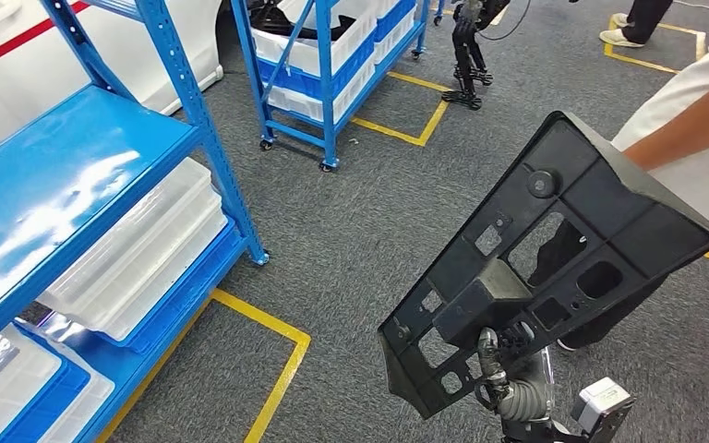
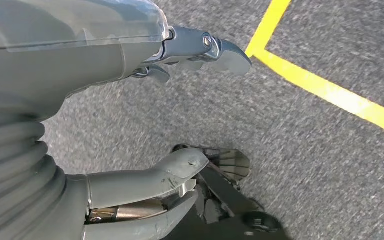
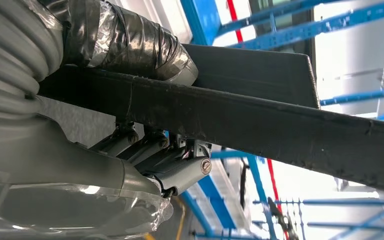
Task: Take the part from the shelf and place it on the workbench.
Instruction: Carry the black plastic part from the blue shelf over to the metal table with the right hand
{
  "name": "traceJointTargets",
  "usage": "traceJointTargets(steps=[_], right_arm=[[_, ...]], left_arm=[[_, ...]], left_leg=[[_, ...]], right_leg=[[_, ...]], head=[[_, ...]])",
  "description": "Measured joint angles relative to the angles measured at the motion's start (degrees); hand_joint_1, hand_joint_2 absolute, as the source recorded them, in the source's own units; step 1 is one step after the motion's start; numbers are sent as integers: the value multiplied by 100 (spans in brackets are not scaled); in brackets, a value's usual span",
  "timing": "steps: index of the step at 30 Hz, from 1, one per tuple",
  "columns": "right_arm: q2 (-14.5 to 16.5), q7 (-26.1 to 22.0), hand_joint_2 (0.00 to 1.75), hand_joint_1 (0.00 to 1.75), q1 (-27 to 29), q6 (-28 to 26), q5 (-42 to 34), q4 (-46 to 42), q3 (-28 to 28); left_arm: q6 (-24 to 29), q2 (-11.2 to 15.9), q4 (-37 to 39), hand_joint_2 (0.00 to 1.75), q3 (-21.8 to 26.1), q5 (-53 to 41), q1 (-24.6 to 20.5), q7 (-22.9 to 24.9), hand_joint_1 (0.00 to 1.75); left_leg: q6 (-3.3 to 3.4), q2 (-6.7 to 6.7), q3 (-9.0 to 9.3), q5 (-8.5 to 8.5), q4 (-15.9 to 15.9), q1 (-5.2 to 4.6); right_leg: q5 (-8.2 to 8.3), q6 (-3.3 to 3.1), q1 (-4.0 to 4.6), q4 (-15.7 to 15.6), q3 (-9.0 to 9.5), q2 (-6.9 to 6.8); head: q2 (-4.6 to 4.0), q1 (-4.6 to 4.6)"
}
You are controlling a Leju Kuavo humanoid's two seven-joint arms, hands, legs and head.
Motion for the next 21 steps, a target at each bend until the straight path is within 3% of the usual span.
traceJointTargets(steps=[1, 3, 5, 6, 8, 9, 10, 12, 13, 14, 16, 18, 20, 21], right_arm=[[0, 3, 175, 175, -4, -2, 0, 0, 0], [0, 14, 175, 175, -6, -5, 0, 0, 1], [0, 29, 175, 175, 9, -10, 2, -1, 1], [0, 35, 175, 175, 23, -18, 4, -1, 0], [0, 45, 175, 175, 26, -48, 9, -2, 1], [1, 49, 175, 175, 24, -62, 12, -2, 2], [1, 54, 175, 175, 20, -72, 16, -1, 3], [2, 64, 175, 175, 28, -86, 22, 4, 5], [2, 68, 175, 175, 32, -92, 25, 8, 5], [2, 71, 175, 175, 34, -97, 30, 12, 6], [2, 76, 175, 175, 28, -99, 46, 16, 7], [2, 80, 175, 175, 25, -100, 66, 16, 8], [-1, 81, 175, 175, 40, -103, 83, 16, 9], [-2, 81, 175, 175, 53, -105, 89, 16, 9]], left_arm=[[7, -1, 0, 175, 2, -9, 3, 0, 0], [20, -2, 0, 175, 7, -29, 3, 3, 0], [28, -4, 0, 175, 11, -45, -7, 9, 0], [29, -7, 0, 175, 14, -57, -11, 13, 0], [30, -15, 0, 175, 25, -79, -8, 19, 0], [28, -18, 0, 175, 34, -88, -4, 21, 0], [27, -19, 0, 175, 45, -94, 1, 24, 0], [25, -20, 0, 175, 67, -103, 7, 31, 0], [23, -22, 0, 175, 76, -107, 6, 33, 0], [21, -26, 0, 175, 82, -112, 1, 34, 0], [13, -33, 0, 175, 88, -128, -5, 34, 0], [4, -40, 0, 175, 94, -152, -12, 33, 0], [-5, -52, -1, 175, 97, -169, -30, 32, 0], [-9, -58, -2, 175, 98, -177, -37, 32, 0]], left_leg=[[17, -139, 144, 140, -351, 9], [49, -328, 259, 203, -661, 4], [100, -236, 273, 227, -704, -8], [142, -161, 292, 253, -741, -5], [227, 1, 314, 305, -812, 10], [250, 84, 317, 312, -821, -3], [263, 169, 312, 310, -821, -15], [264, 339, 312, 295, -818, -33], [258, 418, 320, 283, -816, -35], [245, 487, 337, 268, -816, -34], [198, 608, 380, 225, -811, -48], [138, 703, 417, 188, -807, -71], [80, 802, 450, 169, -818, -75], [50, 782, 458, 137, -798, -63]], right_leg=[[-4, 23, 2, 30, -19, 75], [12, 92, -13, 61, -75, 197], [51, 179, -29, 47, -117, 322], [34, 210, -27, 70, -139, 279], [-174, 256, -11, 381, -292, -9], [-357, 273, -11, 697, -439, -203], [-538, 293, -23, 1072, -616, -313], [-677, 326, -58, 1547, -829, -401], [-596, 336, -73, 1497, -786, -426], [-429, 338, -83, 1218, -622, -471], [-136, 314, -61, 437, -179, -710], [-63, 258, -5, 33, 35, -859], [-67, 190, 30, 1, 25, -758], [-54, 153, 24, -23, 29, -700]], head=[[-1, 2], [-1, 2], [-1, 1], [-1, 3], [-1, 8], [-1, 9], [-1, 11], [-1, 11], [-1, 12], [-1, 11], [-1, 12], [-1, 10], [-1, 9], [-1, 9]])
